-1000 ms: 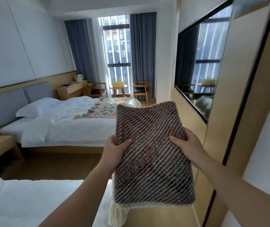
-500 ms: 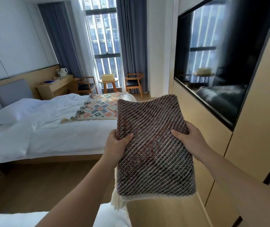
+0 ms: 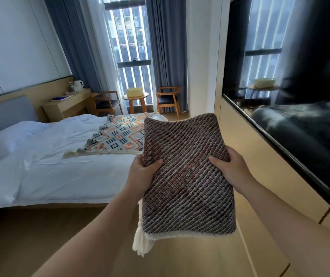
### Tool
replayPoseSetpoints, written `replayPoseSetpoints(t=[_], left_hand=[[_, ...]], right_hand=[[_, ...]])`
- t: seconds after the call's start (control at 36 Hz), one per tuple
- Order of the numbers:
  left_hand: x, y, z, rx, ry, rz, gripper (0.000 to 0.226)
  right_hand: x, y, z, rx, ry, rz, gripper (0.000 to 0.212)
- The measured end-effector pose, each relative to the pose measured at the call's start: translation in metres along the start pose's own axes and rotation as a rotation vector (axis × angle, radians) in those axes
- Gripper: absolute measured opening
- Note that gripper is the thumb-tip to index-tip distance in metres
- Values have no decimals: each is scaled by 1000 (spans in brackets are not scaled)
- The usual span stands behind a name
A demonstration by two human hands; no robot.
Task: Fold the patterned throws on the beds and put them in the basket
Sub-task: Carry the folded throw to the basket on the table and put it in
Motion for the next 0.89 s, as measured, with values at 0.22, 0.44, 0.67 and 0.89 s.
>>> replayPoseSetpoints(t=[0.22,0.44,0.67,0.89], left_hand=[[-52,-103,10,-38,36,3,37],[-82,-201,-2,-39,11,-33,42],[-97,-325,-23,-34,-20,-46,56],[-101,-477,-29,-59,-44,-34,36]], right_hand=[[21,-127,7,47,-17,-37,26],[24,-222,31,33,-16,-37,27],[4,-336,60,-2,23,-8,32],[-37,-476,74,-6,29,25,30]])
Point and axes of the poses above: each hand's wrist, its own y-axis away from the middle knuckle, its own x-axis out of the back of the hand, z = x × y, the point moved 5 cm from there along -y, towards the middle knuckle, and after that the axes turned 5 degrees about y, right-handed, at the moved point
